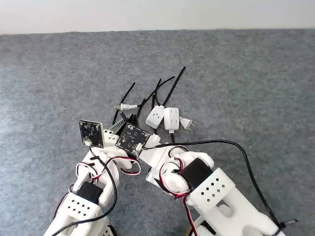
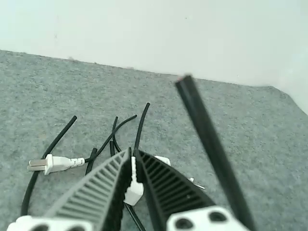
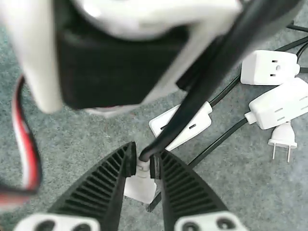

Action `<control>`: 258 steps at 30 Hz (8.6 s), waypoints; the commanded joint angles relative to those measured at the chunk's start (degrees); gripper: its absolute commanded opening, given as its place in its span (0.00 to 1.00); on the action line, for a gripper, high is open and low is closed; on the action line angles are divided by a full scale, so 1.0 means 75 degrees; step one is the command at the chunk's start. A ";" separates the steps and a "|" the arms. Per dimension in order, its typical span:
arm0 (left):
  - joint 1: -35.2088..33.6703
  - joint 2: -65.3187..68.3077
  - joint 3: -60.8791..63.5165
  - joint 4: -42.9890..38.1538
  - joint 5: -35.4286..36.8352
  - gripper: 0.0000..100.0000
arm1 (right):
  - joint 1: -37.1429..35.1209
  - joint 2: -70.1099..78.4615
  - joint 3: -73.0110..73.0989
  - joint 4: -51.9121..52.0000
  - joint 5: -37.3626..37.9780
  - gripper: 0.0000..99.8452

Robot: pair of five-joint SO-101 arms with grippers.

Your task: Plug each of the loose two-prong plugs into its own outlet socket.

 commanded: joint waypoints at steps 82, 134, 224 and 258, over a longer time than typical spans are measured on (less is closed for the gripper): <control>-0.1500 0.2192 -0.1061 -0.1805 0.0035 0.02 | 0.1928 -0.1999 0.2274 -0.4331 -0.3798 0.01; -0.1512 0.2192 -0.0545 -0.1817 -0.0023 0.02 | 0.1799 0.0064 0.3153 -0.6793 -0.3821 0.01; -0.0234 0.2590 -0.2045 -0.0316 -0.0527 0.02 | -0.0498 -0.2936 0.2004 -0.2045 -0.0094 0.01; -0.3927 0.2579 -0.0580 -0.1114 -0.0516 0.01 | 0.1717 -0.1999 0.2872 -0.5433 -0.3645 0.01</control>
